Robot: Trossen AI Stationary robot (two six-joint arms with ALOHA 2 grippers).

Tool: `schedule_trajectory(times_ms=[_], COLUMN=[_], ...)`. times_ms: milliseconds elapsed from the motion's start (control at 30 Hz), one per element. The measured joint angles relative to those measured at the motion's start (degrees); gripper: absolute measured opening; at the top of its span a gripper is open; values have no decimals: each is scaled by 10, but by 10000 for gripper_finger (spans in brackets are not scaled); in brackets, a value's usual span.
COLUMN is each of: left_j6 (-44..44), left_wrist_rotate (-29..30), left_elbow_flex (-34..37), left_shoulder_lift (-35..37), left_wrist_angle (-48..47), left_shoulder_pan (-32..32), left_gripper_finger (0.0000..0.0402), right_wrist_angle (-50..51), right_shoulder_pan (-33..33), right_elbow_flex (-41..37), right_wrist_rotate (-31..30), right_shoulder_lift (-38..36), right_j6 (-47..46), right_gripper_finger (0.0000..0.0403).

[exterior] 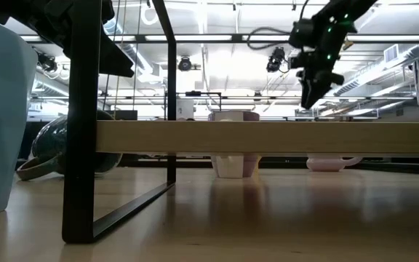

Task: Place coffee mugs
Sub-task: Put the top right purple mug on the shelf

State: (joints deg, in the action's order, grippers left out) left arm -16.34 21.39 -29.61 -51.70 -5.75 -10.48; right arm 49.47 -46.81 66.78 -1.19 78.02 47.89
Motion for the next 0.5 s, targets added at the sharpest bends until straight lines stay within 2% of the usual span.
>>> schedule_trajectory(times_ms=[500], left_j6=[0], left_wrist_rotate=[0], left_elbow_flex=[0], left_shoulder_lift=[0], left_wrist_angle=[0], left_shoulder_pan=[0], left_gripper_finger=[176], right_wrist_angle=[36], right_shoulder_pan=[-18], right_elbow_flex=[0], right_wrist_rotate=[6], right_shoulder_lift=[73], right_j6=[32], right_gripper_finger=[158])
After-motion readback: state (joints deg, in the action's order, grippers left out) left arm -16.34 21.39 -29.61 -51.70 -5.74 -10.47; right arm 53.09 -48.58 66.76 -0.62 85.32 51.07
